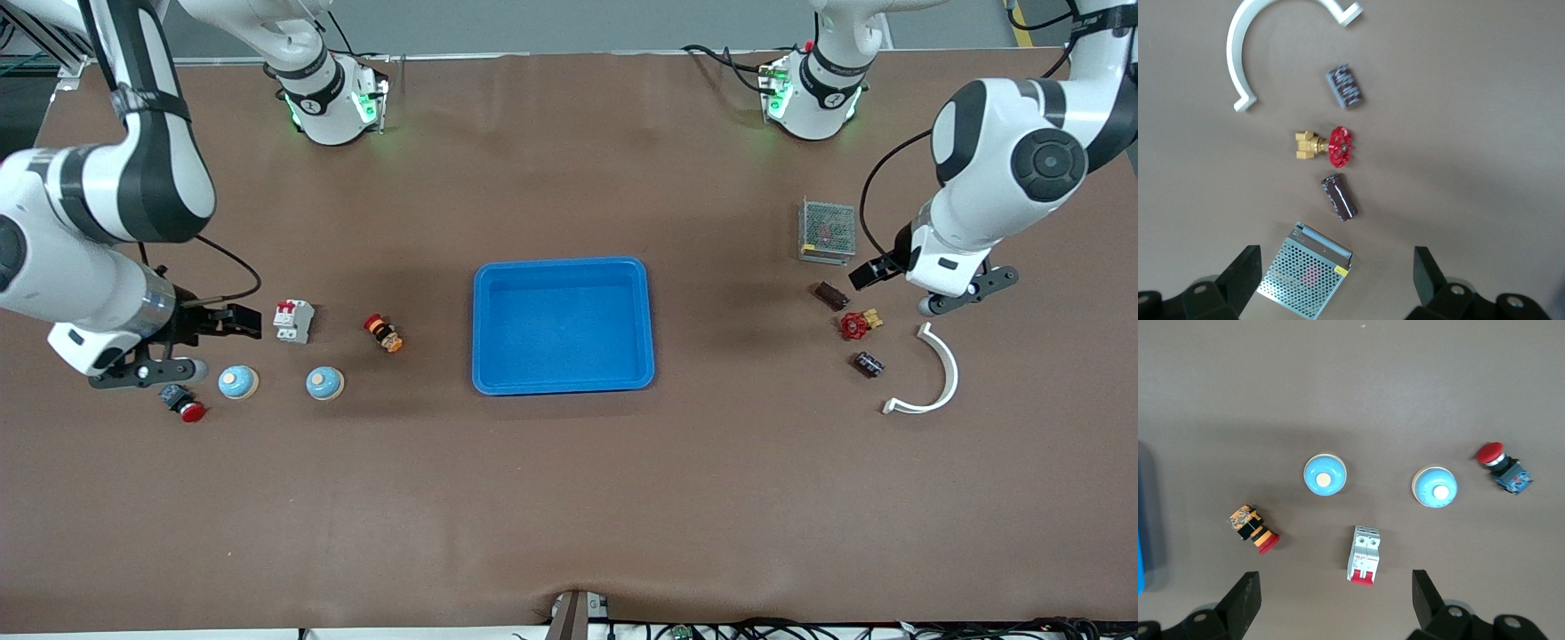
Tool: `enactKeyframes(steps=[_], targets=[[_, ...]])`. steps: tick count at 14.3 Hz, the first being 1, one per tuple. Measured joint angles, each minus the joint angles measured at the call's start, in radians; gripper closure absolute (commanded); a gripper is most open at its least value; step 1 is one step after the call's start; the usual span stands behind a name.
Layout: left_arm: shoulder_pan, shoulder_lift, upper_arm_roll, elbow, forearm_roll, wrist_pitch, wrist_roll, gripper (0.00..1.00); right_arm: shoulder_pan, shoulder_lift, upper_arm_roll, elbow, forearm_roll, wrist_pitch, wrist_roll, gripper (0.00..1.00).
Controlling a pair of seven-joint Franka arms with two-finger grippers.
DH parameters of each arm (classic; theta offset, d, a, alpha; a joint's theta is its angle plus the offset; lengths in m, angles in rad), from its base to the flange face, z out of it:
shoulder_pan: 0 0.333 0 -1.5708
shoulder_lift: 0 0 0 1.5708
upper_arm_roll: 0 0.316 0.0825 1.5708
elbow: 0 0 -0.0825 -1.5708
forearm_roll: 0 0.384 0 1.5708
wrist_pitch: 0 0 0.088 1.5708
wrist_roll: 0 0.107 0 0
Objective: Place electrolytic capacitor and blue bell in tray
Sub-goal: 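Grasp the blue bell with the right gripper while the left gripper grasps the capacitor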
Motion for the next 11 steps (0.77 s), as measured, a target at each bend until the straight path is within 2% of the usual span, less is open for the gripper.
enactKeyframes(steps=[4,10,11], targets=[[0.006,0.019,0.0,-0.132,-0.001,0.152,-0.134,0.01,0.001,0.073,-0.001,0.0,0.0,0.066,-0.052,0.0],[0.049,0.15,0.002,-0.184,-0.001,0.307,-0.17,0.27,0.005,0.158,-0.001,0.003,0.056,0.191,-0.057,0.0],[0.059,0.174,0.002,-0.184,-0.001,0.327,-0.17,0.29,0.005,0.176,-0.001,0.003,0.057,0.219,-0.061,0.0]])
